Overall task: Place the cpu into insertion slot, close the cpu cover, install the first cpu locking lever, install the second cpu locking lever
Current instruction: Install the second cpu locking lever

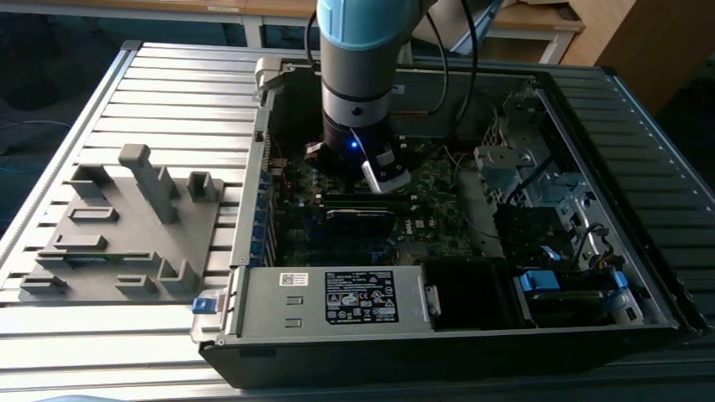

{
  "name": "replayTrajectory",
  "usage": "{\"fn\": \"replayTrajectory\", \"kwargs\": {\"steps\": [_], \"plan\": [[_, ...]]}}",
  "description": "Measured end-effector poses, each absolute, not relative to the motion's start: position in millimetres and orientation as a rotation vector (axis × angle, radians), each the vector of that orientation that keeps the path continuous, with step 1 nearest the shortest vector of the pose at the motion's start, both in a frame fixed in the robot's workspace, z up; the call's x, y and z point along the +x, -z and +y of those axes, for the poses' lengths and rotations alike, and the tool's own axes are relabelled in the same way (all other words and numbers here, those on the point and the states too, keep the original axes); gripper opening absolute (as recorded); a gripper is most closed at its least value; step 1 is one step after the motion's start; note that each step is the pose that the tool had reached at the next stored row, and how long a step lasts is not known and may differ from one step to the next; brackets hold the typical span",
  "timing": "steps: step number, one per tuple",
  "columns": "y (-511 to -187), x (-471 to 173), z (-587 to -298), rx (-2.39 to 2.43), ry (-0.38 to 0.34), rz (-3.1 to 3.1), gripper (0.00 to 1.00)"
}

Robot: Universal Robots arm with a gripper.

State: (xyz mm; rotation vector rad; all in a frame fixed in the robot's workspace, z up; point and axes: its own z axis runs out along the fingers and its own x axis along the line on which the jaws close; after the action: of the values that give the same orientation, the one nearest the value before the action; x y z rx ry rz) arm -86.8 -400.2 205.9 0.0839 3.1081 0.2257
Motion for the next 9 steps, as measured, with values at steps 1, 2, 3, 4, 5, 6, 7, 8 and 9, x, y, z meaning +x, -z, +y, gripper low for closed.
{"fn": "replayTrajectory", "kwargs": {"steps": [1, 2, 3, 4, 5, 6, 7, 8, 9], "plan": [[-205.9, -86.8, -401.0, 0.084, -0.226, 3.108, 0.11], [-205.8, -86.8, -401.7, 0.084, -0.226, 3.108, 0.11], [-205.9, -86.8, -402.3, 0.084, -0.226, 3.108, 0.11], [-205.8, -86.9, -402.6, 0.084, -0.226, 3.108, 0.11], [-205.5, -86.9, -402.6, 0.084, -0.226, 3.108, 0.11], [-205.2, -87.0, -402.6, 0.084, -0.227, 3.108, 0.11], [-204.8, -87.0, -402.7, 0.084, -0.229, 3.108, 0.11], [-204.3, -87.1, -402.7, 0.084, -0.231, 3.108, 0.11], [-203.7, -87.3, -402.7, 0.084, -0.233, 3.108, 0.11]]}}
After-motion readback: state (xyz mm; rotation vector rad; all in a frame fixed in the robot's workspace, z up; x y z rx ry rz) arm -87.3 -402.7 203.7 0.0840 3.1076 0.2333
